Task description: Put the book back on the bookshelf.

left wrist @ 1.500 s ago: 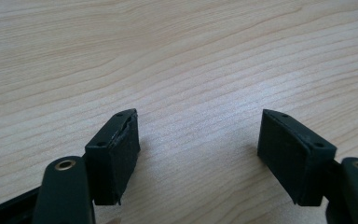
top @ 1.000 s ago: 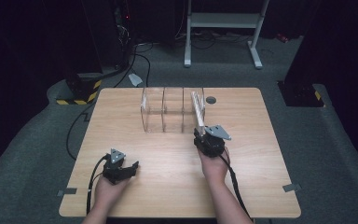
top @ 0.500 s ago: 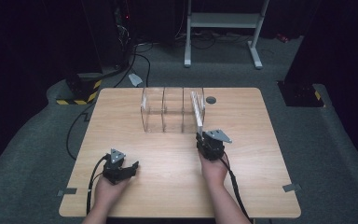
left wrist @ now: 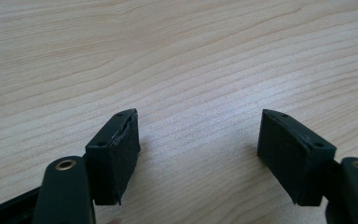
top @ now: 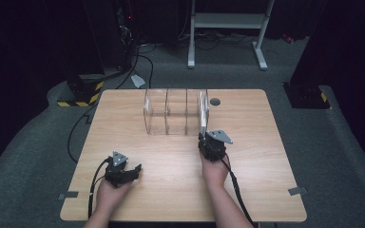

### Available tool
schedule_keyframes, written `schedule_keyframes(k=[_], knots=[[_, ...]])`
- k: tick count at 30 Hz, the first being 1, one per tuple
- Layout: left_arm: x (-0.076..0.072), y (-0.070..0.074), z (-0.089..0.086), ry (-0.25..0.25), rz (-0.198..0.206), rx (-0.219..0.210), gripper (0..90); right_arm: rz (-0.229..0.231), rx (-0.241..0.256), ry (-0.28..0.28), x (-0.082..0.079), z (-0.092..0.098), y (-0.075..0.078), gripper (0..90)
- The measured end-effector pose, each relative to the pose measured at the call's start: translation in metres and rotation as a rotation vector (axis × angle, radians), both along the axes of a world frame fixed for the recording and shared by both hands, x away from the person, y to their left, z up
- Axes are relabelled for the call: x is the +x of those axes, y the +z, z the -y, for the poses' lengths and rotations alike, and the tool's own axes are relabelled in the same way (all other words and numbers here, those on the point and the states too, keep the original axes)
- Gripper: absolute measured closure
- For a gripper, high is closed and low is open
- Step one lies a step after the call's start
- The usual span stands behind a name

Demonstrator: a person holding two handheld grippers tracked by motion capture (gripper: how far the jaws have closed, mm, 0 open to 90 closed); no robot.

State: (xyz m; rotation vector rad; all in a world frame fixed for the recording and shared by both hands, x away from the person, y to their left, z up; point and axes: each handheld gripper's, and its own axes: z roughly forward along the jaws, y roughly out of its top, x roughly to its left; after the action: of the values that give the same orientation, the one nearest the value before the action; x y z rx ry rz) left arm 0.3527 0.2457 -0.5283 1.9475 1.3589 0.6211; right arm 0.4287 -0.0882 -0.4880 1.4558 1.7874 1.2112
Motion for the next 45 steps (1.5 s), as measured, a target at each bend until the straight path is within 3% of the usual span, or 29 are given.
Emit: schedule_keyframes(k=[45], knots=[[0.0, 0.0, 0.0, 0.0, 0.0, 0.0, 29.3, 0.016, -0.018, -0.056, 0.014, -0.005, 0.001, 69.9]])
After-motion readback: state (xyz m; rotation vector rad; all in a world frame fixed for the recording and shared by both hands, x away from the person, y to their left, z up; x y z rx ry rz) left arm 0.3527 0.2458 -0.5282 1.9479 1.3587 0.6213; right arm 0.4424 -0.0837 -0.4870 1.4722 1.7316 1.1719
